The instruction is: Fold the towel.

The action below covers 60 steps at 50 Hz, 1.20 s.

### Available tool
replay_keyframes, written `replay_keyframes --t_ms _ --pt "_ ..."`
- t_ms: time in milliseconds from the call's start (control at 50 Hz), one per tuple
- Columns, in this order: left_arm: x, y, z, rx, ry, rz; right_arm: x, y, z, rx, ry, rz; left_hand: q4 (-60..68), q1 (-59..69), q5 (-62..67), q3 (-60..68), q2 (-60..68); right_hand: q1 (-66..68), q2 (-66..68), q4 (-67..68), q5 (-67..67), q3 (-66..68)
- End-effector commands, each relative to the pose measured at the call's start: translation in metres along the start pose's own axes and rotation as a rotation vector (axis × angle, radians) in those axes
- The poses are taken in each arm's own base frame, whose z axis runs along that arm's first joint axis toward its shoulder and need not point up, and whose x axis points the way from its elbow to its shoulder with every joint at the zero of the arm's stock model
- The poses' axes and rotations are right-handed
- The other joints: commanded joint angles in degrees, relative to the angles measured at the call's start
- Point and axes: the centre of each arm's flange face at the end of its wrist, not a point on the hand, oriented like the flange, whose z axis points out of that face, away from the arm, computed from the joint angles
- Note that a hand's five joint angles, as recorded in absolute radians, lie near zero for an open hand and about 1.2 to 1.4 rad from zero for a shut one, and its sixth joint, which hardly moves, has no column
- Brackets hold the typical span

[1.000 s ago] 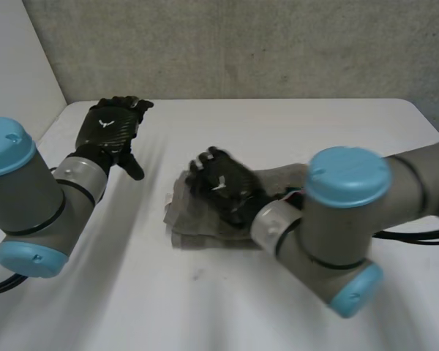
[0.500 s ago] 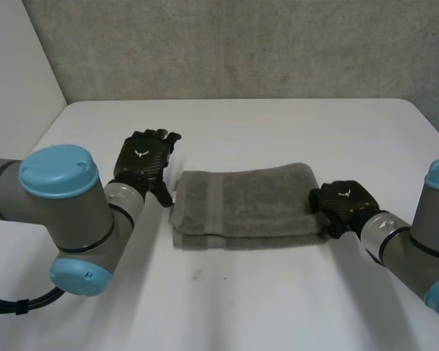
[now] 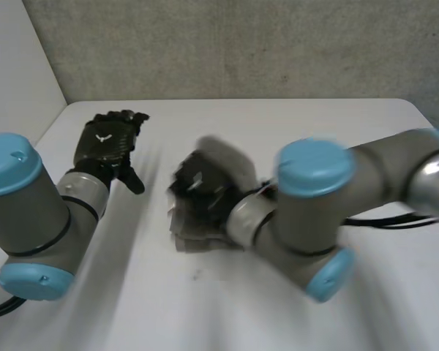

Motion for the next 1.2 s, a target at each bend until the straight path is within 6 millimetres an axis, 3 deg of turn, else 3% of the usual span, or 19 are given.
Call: replay_keyframes --t_ms 20,40,80,100,140,160,180,260,340,480,560,680,800,920,1080,1200 --pt "-0.01 -0.02 0.007 0.063 -0.029 -0.006 -0.057 0.013 0.021 -0.067 -0.22 -0.109 0.48 0.04 -1.43 0.54 0.49 4.78 2.23 0.68 1.69 0.89" --pt "-0.01 -0.02 0.007 0.063 -0.029 -0.006 -0.057 0.013 0.021 -0.068 -0.22 -0.109 0.48 0.04 -1.43 0.54 0.49 4.76 2.2 0.65 1.66 0.86" --pt "-0.009 -0.025 0.01 0.081 -0.028 -0.005 -0.036 0.01 0.021 -0.115 -0.148 -0.045 0.48 0.04 -1.43 0.54 0.49 -56.98 -59.53 -61.08 -60.08 -60.87" --pt "-0.009 -0.025 0.01 0.081 -0.028 -0.005 -0.036 0.01 0.021 -0.116 -0.147 -0.045 0.48 0.04 -1.43 0.54 0.49 -57.31 -59.87 -61.42 -60.41 -61.21" --pt "-0.008 -0.03 0.013 0.097 -0.023 -0.006 -0.005 -0.002 0.015 -0.123 -0.038 0.116 0.48 0.04 -1.43 0.54 0.49 -62.61 -65.17 -66.72 -65.71 -66.51" --pt "-0.008 -0.03 0.013 0.097 -0.023 -0.006 -0.005 -0.002 0.015 -0.123 -0.038 0.117 0.48 0.04 -1.43 0.54 0.49 -62.61 -65.17 -66.72 -65.71 -66.51" --pt "-0.006 -0.032 0.015 0.105 -0.021 -0.006 0.011 -0.007 0.009 -0.108 0.007 0.224 0.48 0.04 -1.43 0.54 0.49 -62.61 -65.17 -66.72 -65.71 -66.51" --pt "0.002 -0.035 0.021 0.122 0.001 -0.018 0.054 0.0 -0.013 -0.075 0.129 0.517 0.48 0.04 -1.43 0.54 0.49 -62.61 -65.17 -66.72 -65.71 -66.51" --pt "0.015 -0.036 0.022 0.126 0.032 -0.045 0.07 0.006 -0.027 -0.059 0.187 0.666 0.48 0.04 -1.43 0.54 0.49 -62.61 -65.17 -66.72 -65.71 -66.51" --pt "0.038 -0.013 0.021 0.038 0.098 -0.144 0.099 0.045 -0.041 -0.098 0.301 0.911 1.49 1.05 -0.42 1.55 1.5 -62.61 -65.17 -66.72 -65.71 -66.51" --pt "0.055 0.005 0.018 -0.038 0.136 -0.157 0.1 0.061 -0.037 -0.115 0.303 0.95 1.82 1.39 -0.08 1.89 1.83 -62.61 -65.17 -66.72 -65.71 -66.51" --pt "0.063 0.051 0.01 -0.262 0.147 -0.156 0.074 0.09 -0.02 -0.258 0.208 1.036 1.99 1.56 0.09 2.06 2.0 -62.61 -65.17 -66.72 -65.71 -66.51" --pt "0.064 0.066 0.005 -0.321 0.14 -0.193 0.054 0.107 -0.009 -0.341 0.163 1.054 1.99 1.56 0.09 2.06 2.0 -62.61 -65.17 -66.72 -65.71 -66.51" --pt "0.067 0.086 0.004 -0.373 0.144 -0.189 0.051 0.109 -0.003 -0.341 0.162 1.015 1.82 1.39 -0.08 1.89 1.83 -62.61 -65.17 -66.72 -65.71 -66.51" --pt "0.067 0.085 0.009 -0.362 0.146 -0.182 0.043 0.115 0.002 -0.372 0.156 0.931 1.99 1.56 0.09 2.06 2.0 -62.61 -65.17 -66.72 -65.71 -66.51" --pt "0.066 0.071 0.012 -0.333 0.146 -0.183 0.057 0.101 -0.002 -0.337 0.168 0.883 1.82 1.39 -0.08 1.89 1.83 -62.61 -65.17 -66.72 -65.71 -66.51"
